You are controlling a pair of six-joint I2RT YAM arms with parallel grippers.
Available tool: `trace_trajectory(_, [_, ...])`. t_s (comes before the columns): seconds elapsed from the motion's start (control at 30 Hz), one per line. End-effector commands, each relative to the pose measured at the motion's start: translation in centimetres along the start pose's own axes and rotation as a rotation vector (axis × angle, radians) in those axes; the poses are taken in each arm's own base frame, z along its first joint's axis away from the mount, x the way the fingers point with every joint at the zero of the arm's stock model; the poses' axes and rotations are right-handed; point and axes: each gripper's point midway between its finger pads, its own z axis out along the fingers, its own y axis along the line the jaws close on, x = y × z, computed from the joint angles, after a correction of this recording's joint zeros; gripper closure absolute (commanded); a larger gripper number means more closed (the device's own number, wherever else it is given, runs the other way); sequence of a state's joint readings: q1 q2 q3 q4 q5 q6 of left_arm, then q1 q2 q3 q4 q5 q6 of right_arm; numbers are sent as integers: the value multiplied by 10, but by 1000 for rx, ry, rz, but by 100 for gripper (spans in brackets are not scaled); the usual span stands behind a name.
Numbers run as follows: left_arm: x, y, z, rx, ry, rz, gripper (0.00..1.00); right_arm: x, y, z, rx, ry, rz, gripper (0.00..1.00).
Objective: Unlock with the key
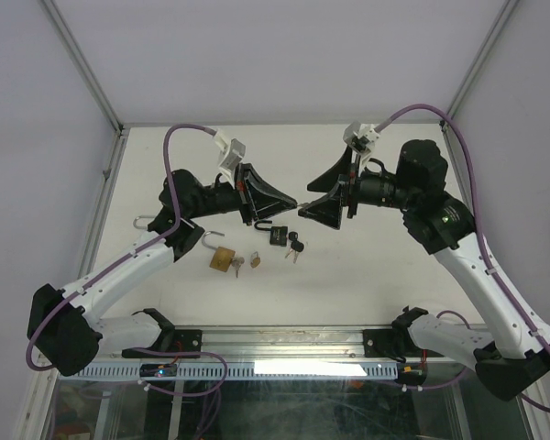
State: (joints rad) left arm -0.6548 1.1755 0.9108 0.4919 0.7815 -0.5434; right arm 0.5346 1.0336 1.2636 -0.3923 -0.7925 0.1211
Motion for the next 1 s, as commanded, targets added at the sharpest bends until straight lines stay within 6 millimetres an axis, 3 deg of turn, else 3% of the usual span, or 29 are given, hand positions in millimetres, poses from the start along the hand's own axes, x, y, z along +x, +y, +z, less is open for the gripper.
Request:
trace_trajectory(0.0, [-23, -19, -2, 39, -86, 45, 100, -17, 9, 0, -48, -35, -44, 21])
trace_trajectory(0.17, [-25, -22, -3, 50, -96, 58, 100, -15, 4, 2, -70, -13, -37, 24])
trace_trajectory(0.33, [-24, -22, -4, 48, -97, 61, 100, -7, 6, 0, -111, 16, 5, 45])
trace_trajectory(0.47, [-23, -21, -3, 49, -93, 58, 100, -10, 8, -4, -122, 5, 2, 49])
trace_trajectory(0.57, [-23, -21, -2, 54, -91, 57, 100, -10, 11, -4, -134, 7, 13, 58])
trace_trajectory(0.63, [-23, -21, -2, 54, -91, 58, 100, -8, 10, -4, -135, 12, 23, 58])
trace_trajectory(0.7, [-24, -21, -1, 56, -92, 61, 100, -6, 10, -3, -144, 19, 32, 50])
trace_trajectory(0.77, [-25, -21, -1, 56, -93, 63, 100, -6, 11, -2, -157, 22, 38, 48])
trace_trajectory(0.97, [-25, -21, -2, 53, -96, 64, 100, -7, 10, 0, -164, 25, 48, 60])
